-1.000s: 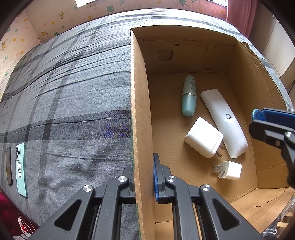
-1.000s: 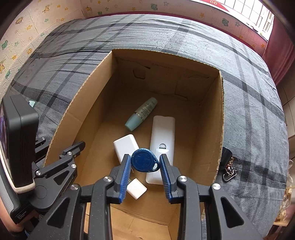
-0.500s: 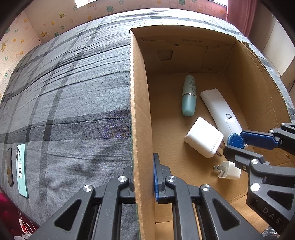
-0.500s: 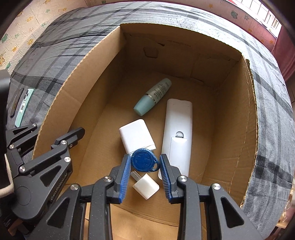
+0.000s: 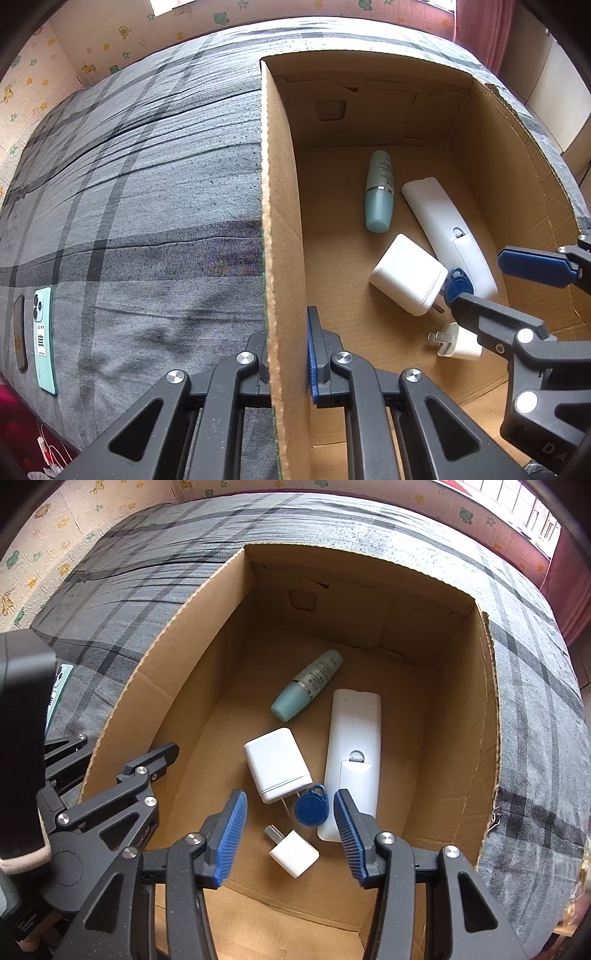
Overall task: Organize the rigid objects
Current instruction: 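Open the right tool to drop the RFID tag beside the remote, then move the right tool out of the box to the black fob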
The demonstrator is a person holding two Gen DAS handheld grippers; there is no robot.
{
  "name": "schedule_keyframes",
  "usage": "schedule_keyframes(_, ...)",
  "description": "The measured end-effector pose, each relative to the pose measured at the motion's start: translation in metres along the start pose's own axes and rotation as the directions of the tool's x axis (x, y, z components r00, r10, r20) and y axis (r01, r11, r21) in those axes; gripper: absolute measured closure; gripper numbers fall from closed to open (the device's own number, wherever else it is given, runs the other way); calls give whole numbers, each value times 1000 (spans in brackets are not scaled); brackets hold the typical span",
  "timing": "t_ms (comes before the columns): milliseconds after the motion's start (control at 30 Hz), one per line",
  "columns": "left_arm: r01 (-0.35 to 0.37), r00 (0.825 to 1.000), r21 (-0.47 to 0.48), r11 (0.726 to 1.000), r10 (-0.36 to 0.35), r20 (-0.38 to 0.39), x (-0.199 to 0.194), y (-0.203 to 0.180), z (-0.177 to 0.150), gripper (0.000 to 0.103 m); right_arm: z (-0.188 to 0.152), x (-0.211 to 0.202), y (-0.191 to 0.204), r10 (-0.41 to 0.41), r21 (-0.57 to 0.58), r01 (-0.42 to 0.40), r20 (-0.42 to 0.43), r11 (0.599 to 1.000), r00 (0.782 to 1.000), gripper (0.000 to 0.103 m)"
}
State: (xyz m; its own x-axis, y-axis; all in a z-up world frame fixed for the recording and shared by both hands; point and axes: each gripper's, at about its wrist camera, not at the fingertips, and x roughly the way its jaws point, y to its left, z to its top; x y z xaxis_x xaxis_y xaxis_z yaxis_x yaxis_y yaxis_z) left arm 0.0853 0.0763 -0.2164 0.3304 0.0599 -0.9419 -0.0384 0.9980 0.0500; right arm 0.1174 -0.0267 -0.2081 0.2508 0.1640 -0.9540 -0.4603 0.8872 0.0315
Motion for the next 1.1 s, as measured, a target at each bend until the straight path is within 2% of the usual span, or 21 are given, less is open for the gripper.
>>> schedule_keyframes(200,-2,1000,-1,1000,2,0,0,0,0,91,0,-15,-3,6,18,-7,33,1000,999,28)
schedule_keyframes(333,-4,1000,1,1000,4,-1,0,-1,0,91,2,-22,-1,5,13,-5,53,1000,999,21)
schedule_keyframes(400,-5,1000,1,1000,5,0,0,-1,0,91,2,-26,-2,11,16,-12,68,1000,998,12)
schedule_keyframes(533,-5,1000,1,1000,5,-1,0,-1,0,91,1,-36,-7,2,28,-5,107,1000,994,9)
schedule_keyframes(600,-6,1000,1,1000,6,-1,0,-2,0,91,1,-42,-10,13,33,-17,118,999,993,3)
schedule_keyframes(767,-6,1000,2,1000,6,-2,-1,-2,1,91,-1,-56,-20,23,49,-30,136,998,991,1)
schedule_keyframes(1100,-5,1000,2,1000,5,-2,-1,-1,1,91,-4,-81,-55,-35,110,13,195,994,980,0)
